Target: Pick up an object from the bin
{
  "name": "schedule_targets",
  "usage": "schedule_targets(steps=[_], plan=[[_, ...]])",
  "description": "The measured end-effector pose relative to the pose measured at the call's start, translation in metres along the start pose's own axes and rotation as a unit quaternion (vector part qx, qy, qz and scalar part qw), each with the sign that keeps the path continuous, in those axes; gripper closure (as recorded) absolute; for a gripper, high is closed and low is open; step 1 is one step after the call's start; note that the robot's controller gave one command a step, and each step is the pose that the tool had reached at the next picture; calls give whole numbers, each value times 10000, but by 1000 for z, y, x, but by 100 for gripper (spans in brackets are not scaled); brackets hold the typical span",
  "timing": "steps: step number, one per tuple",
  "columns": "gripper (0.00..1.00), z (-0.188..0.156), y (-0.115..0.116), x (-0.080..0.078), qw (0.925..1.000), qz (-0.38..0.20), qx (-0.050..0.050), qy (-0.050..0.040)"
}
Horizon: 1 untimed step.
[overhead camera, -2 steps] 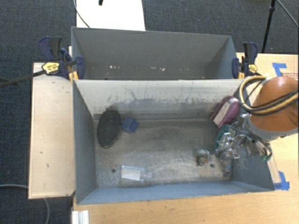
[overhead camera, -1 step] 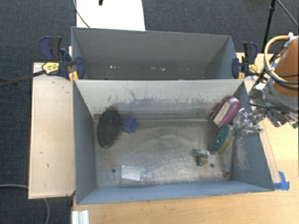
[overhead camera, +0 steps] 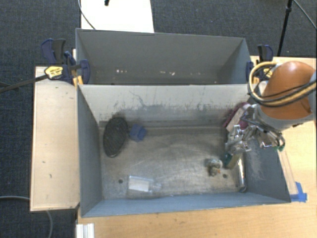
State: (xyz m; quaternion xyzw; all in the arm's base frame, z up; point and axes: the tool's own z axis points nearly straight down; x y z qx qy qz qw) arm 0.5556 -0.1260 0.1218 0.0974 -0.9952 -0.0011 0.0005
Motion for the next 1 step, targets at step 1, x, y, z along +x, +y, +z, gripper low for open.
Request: schedule_targets(steps=[1], plan=[[0,-6,-1,-5,9999,-9,29,-99]])
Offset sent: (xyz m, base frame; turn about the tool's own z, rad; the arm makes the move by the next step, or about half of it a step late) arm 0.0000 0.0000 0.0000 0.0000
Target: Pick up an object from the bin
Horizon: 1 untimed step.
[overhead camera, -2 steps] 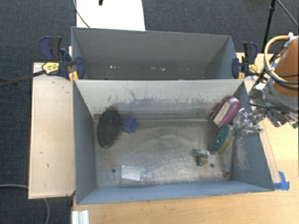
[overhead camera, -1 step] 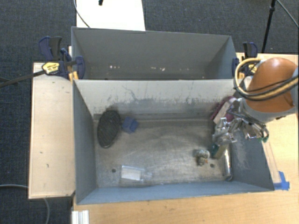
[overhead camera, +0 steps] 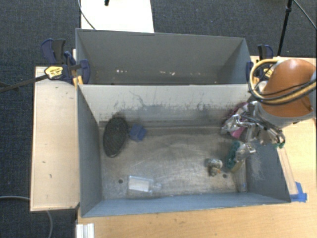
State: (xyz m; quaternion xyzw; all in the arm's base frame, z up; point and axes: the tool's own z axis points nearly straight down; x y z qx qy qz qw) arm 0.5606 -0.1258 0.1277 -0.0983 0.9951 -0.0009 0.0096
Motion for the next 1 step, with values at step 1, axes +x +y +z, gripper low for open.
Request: schedule_targets(steps=[1], plan=[[0,42,13,76,9958,919,-8,49]])
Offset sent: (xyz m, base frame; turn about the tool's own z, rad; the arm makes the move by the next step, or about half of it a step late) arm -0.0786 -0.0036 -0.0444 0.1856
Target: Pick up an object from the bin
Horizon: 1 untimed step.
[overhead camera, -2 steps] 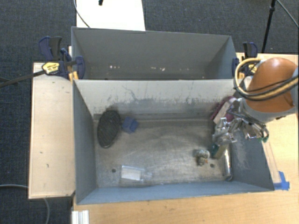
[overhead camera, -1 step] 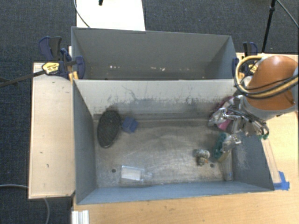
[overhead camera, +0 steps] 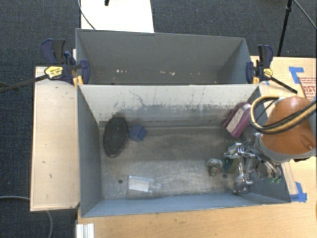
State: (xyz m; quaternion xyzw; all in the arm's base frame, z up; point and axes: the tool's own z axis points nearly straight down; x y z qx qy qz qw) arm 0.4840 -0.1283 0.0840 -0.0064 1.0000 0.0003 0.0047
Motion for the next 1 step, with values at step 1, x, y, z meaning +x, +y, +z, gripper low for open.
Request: schedule_targets(steps=[1], plan=[[100,-3,2,-6,9999,-45,6,-109]])
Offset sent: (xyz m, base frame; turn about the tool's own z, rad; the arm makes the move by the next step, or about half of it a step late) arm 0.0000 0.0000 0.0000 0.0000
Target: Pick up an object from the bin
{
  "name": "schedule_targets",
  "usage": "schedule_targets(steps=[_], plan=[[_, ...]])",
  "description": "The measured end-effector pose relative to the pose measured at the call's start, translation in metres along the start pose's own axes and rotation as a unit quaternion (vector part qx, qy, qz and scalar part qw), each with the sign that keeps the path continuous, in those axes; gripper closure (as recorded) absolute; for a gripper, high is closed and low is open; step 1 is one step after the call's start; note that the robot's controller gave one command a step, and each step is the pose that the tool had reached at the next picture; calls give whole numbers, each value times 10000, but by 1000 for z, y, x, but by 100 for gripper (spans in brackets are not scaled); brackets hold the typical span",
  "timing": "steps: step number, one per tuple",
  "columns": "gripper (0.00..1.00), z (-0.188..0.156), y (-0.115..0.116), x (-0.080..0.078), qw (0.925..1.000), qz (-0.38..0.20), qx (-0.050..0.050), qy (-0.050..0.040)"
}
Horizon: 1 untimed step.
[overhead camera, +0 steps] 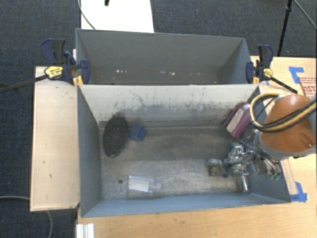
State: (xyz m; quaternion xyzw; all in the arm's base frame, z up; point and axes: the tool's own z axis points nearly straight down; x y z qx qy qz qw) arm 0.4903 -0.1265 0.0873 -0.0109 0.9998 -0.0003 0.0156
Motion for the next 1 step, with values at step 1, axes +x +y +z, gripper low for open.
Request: schedule_targets(steps=[1], plan=[[100,-122,35,-53,9966,-813,-10,99]])
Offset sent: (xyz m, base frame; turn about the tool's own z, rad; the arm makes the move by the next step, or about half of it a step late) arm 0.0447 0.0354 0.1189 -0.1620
